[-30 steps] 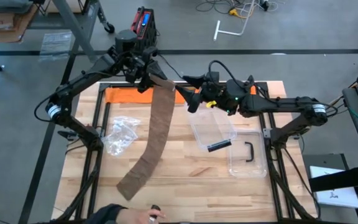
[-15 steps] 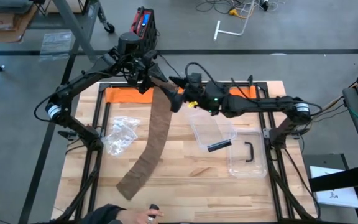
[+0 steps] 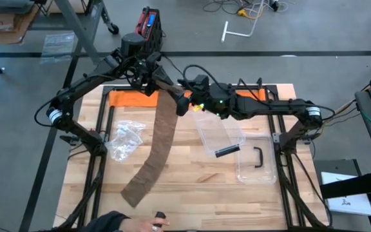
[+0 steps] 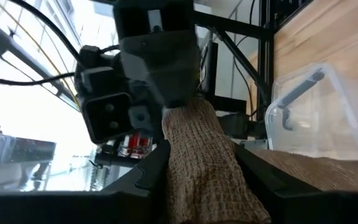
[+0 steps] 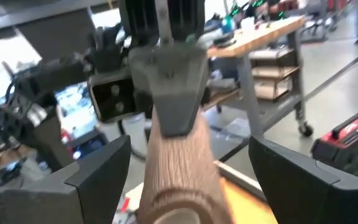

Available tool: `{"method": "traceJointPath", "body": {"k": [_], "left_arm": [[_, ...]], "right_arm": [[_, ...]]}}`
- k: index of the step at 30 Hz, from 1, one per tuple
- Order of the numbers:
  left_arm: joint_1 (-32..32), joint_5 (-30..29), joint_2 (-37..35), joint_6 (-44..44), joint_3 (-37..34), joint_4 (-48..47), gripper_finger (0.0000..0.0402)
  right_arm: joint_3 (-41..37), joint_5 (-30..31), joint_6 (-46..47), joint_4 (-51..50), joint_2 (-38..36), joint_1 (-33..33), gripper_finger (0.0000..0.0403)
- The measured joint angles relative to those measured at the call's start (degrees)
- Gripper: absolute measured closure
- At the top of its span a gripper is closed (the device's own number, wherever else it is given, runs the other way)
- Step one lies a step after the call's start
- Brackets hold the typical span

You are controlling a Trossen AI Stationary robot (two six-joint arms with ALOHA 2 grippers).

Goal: Roll bandage
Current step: Roll the brown bandage

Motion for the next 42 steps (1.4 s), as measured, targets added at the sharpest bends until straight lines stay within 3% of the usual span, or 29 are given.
{"method": "traceJointPath", "body": {"k": [11, 28, 34, 42], "left_arm": [[-0.4, 0.0, -0.2, 0.6, 0.0, 3.1, 0.0281], [-0.9, -0.4, -0.2, 0.5, 0.1, 3.2, 0.0279], [-1.1, -0.5, -0.2, -2.2, 0.1, 3.2, 0.0251], [-1.2, -0.2, -1.5, -11.7, 0.1, 3.1, 0.0190]], "right_arm": [[0.0, -0.8, -0.3, 1.5, 0.6, -0.3, 0.0099], [0.0, -1.3, 0.3, 1.5, 0.6, -0.3, 0.0236], [0.0, -1.9, 0.2, 1.5, 0.6, -0.3, 0.0271], [0.0, -1.7, -1.2, 1.4, 0.5, -0.4, 0.0281]]}}
